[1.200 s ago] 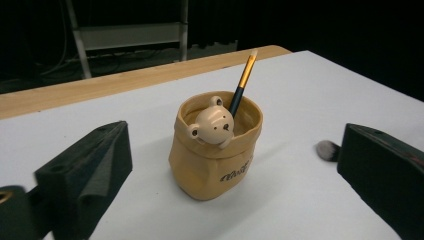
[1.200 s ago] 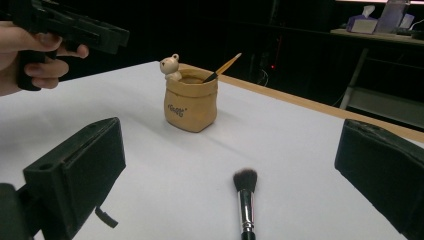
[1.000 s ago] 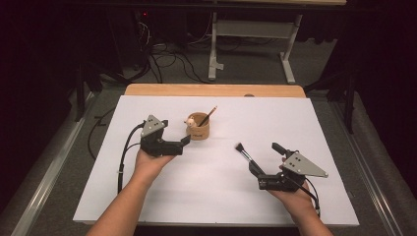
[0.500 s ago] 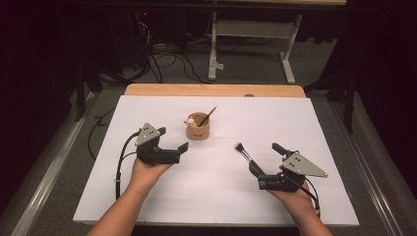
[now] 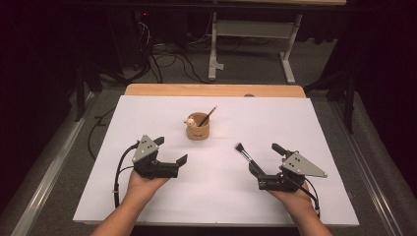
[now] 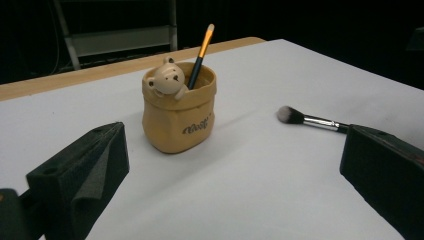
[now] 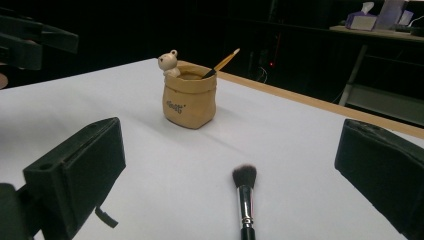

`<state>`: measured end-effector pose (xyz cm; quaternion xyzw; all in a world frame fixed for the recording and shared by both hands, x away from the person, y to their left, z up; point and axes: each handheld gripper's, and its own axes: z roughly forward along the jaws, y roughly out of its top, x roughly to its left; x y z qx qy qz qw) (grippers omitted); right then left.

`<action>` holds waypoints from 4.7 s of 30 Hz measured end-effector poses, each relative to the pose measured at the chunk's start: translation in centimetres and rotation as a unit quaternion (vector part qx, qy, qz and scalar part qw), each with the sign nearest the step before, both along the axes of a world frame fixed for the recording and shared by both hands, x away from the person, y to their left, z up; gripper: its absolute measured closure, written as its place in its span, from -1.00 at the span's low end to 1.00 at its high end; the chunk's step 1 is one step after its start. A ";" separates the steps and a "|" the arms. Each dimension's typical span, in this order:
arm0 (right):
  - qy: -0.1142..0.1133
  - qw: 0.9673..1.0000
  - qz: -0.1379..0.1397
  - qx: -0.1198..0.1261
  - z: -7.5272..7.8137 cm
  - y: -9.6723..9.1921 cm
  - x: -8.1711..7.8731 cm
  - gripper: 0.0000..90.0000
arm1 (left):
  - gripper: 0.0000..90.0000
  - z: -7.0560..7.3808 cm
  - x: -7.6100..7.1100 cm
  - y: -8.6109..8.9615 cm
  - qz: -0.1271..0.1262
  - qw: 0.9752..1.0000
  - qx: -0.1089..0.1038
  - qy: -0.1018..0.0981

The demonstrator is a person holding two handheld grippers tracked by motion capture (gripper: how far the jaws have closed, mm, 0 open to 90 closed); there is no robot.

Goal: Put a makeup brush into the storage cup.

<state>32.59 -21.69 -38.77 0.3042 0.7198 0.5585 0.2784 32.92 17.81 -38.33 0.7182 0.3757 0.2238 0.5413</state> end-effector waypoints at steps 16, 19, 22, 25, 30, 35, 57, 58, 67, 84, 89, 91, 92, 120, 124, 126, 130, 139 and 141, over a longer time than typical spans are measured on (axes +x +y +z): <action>0.007 1.000 -0.026 0.011 0.1 -0.2 0.0 -0.98 | -0.99 -1.5 -1.6 1.4 -0.016 1.000 -0.020 -0.009; 0.006 0.999 -0.034 0.005 0.1 -0.3 0.1 -0.98 | -0.99 -1.4 -1.6 1.7 -0.015 1.000 -0.024 -0.008; 0.001 0.999 -0.039 -0.002 0.1 -0.5 0.1 -0.98 | -0.98 -1.3 -1.5 2.0 -0.014 1.000 -0.020 -0.011; 0.000 0.999 -0.043 -0.005 0.1 -0.6 0.1 -0.98 | -0.98 -1.2 -1.3 2.2 -0.014 1.000 -0.018 -0.014; 0.002 0.999 -0.044 -0.005 0.0 -0.7 -0.1 -0.98 | -0.99 -1.3 -1.1 2.4 -0.009 1.000 -0.025 -0.007; -0.001 0.999 -0.048 -0.005 0.2 -1.0 0.0 -0.98 | -0.99 -1.5 -1.1 2.6 -0.009 1.000 -0.025 -0.003; 0.065 0.992 -0.077 -0.073 -1.3 -2.0 1.1 -0.98 | -0.99 -1.1 -1.2 2.9 0.004 0.999 -0.032 -0.004; 0.069 0.992 -0.079 -0.076 -1.4 -2.1 1.1 -0.98 | -0.99 -1.2 -1.2 2.9 0.003 1.000 -0.030 -0.003; 0.093 0.988 -0.087 -0.084 -2.1 -2.4 1.3 -0.98 | -0.99 -1.2 -1.2 2.6 -0.004 1.000 -0.030 -0.004; 0.136 0.978 -0.093 -0.126 -3.5 -2.2 1.8 -0.98 | -0.99 -1.3 -1.1 2.6 -0.007 1.000 -0.026 -0.002; 0.143 0.976 -0.093 -0.134 -3.6 -2.1 1.8 -0.98 | -0.99 -1.2 -1.1 2.8 -0.004 1.000 -0.028 -0.003; 0.150 0.975 -0.094 -0.137 -3.7 -2.1 1.8 -0.98 | -0.99 -1.2 -1.1 2.8 -0.002 1.000 -0.030 -0.003; 0.152 0.974 -0.094 -0.138 -3.8 -2.1 1.9 -0.98 | -0.99 -1.2 -1.1 2.8 -0.002 1.000 -0.030 -0.004; 0.247 0.939 -0.048 -0.234 -2.1 -0.6 2.3 -0.83 | -0.99 -1.0 -1.3 3.0 -0.008 0.999 -0.038 -0.006; 0.264 0.933 -0.039 -0.243 -1.7 -0.6 2.6 -0.78 | -0.99 -1.1 -1.3 3.1 -0.005 0.999 -0.046 -0.001; 0.272 0.928 -0.036 -0.251 -1.5 -0.5 2.9 -0.73 | -0.99 -1.1 -1.2 3.1 -0.005 0.999 -0.045 -0.001; 0.290 0.916 -0.025 -0.275 -1.3 -0.3 3.2 -0.65 | -0.98 -1.1 -1.2 3.1 -0.006 0.999 -0.042 -0.001; 0.324 0.893 -0.014 -0.311 -0.9 0.2 4.2 -0.58 | -0.98 -1.1 -1.3 3.0 -0.011 0.999 -0.039 -0.003; 0.331 0.888 -0.013 -0.319 -0.8 0.4 4.4 -0.54 | -0.98 -1.1 -1.3 3.0 -0.010 0.999 -0.041 -0.003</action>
